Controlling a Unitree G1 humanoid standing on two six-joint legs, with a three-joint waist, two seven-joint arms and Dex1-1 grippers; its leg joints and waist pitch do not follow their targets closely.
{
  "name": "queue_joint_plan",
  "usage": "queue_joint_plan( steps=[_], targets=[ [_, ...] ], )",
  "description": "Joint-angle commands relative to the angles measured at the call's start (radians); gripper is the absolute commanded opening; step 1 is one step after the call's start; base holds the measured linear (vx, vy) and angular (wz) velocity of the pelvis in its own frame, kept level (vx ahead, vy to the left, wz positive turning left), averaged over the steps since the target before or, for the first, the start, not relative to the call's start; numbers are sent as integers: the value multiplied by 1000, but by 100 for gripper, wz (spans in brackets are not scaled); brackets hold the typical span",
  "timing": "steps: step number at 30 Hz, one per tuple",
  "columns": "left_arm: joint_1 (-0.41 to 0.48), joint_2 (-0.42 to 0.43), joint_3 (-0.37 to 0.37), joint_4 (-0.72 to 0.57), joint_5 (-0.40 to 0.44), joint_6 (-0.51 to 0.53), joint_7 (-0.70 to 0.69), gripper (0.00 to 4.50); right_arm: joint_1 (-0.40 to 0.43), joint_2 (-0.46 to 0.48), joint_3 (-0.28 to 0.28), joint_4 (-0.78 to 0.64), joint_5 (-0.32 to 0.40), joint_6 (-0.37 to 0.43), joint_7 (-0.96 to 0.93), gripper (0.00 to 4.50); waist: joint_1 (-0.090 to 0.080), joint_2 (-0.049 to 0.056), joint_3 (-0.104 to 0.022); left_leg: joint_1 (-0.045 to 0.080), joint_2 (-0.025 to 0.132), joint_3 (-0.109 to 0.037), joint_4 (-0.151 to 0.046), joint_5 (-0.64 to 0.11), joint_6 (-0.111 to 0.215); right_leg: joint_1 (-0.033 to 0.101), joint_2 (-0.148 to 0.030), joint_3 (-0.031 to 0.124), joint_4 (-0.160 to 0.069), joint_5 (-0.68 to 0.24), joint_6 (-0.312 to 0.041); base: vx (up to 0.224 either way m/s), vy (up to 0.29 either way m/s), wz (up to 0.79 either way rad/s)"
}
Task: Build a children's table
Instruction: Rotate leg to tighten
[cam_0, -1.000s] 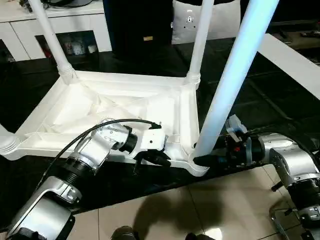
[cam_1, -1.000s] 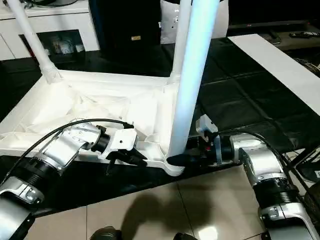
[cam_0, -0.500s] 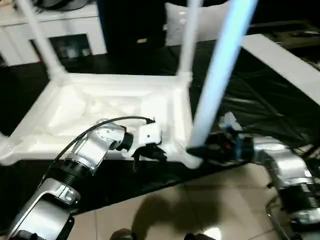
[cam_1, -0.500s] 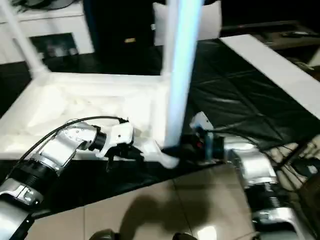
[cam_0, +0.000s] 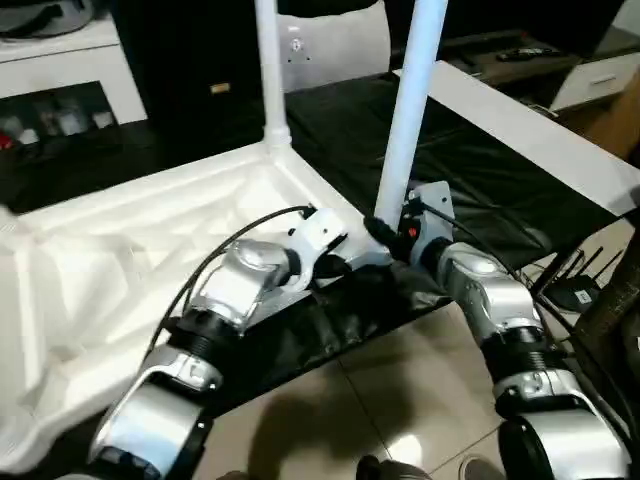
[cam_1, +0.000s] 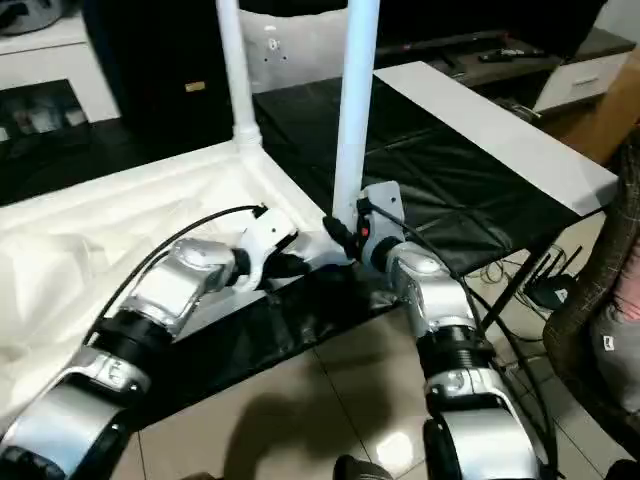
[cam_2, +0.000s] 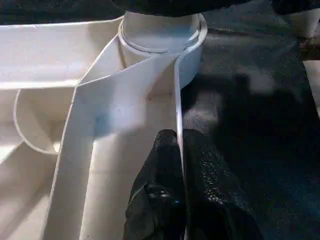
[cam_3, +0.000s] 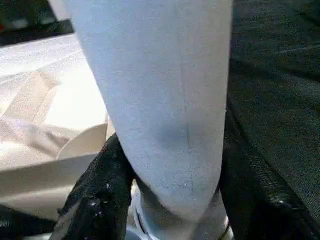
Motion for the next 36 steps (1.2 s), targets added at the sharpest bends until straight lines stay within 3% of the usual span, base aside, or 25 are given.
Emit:
queue_joint_plan(
  steps=[1, 2, 4, 6, 8, 9, 10, 13, 20, 25, 32, 36],
  targets=[
    [-23, -41, -25, -55, -29, -37, -43, 0, -22, 18, 14, 23, 10, 5, 4, 282, 22, 4, -82, 3, 3, 3, -70, -275, 75, 64, -65, 48, -61, -373, -129, 0, 0, 0],
    [-18, -22, -33, -44, -10, -72, -39, 0, -20, -6, 19, 21, -9, -17, 6, 302, 30, -2, -82, 6, 4, 8, -68, -247, 86, 57, -60, 52, -57, -348, -150, 0, 0, 0],
    [-15, -6, -42, -32, 4, -98, -43, 0, -17, -30, 31, 29, -31, -47, 21, 313, 44, -8, -83, 5, 0, 14, -66, -229, 96, 53, -58, 58, -50, -353, -155, 29, -15, 6],
    [-9, 6, -45, -32, 6, -111, -45, 0, -8, -58, 43, 32, -46, -67, 47, 321, 53, -2, -84, -2, 0, 13, -66, -202, 104, 59, -59, 60, -44, -352, -153, 0, 0, 0],
    [-3, 18, -49, -34, 11, -130, -49, 0, 10, -87, 56, 23, -53, -78, 88, 348, 68, -3, -91, -6, 6, 13, -65, -136, 115, 61, -58, 66, -31, -269, -166, 0, 0, 0],
    [1, 27, -51, -37, 13, -139, -55, 0, 25, -106, 62, 11, -55, -84, 119, 348, 73, 6, -92, -7, 6, 11, -64, -124, 118, 63, -58, 66, -27, -246, -173, 0, 0, 0],
    [9, 47, -58, -43, 17, -154, -78, 0, 57, -144, 58, -20, -42, -88, 187, 355, 78, 0, -87, -7, 6, 16, -62, -127, 125, 56, -54, 69, -30, -227, -181, 0, 0, 0],
    [19, 69, -70, -58, 7, -175, -124, 0, 90, -185, 50, -59, -12, -86, 269, 390, 93, -3, -85, -3, 7, 18, -65, -164, 126, 58, -55, 70, -33, -281, -168, 0, 0, 0],
    [32, 123, -101, -52, 19, -235, -198, 0, 192, -328, 62, -183, 53, -92, 512, 446, 108, 0, -73, 10, 6, 20, -71, -243, 103, 50, -50, 67, -56, -430, -111, 0, 0, 0],
    [29, 165, -130, -7, 60, -310, -210, 0, 277, -434, 48, -283, 92, -61, 643, 446, 108, -6, -67, 8, -1, 19, -71, -263, 100, 46, -46, 59, -71, -510, -66, 0, 0, 0],
    [39, 182, -126, 4, 55, -334, -213, 0, 376, -498, 4, -406, 146, -10, 672, 446, 101, -15, -61, 9, -9, 18, -68, -281, 94, 42, -42, 43, -93, -602, -6, 0, 0, 0],
    [40, 188, -126, 13, 55, -352, -218, 0, 424, -496, 0, -475, 163, 22, 657, 446, 94, -9, -59, 14, -7, 14, -70, -301, 92, 40, -43, 34, -105, -608, 7, 0, 0, 0]
  ],
)
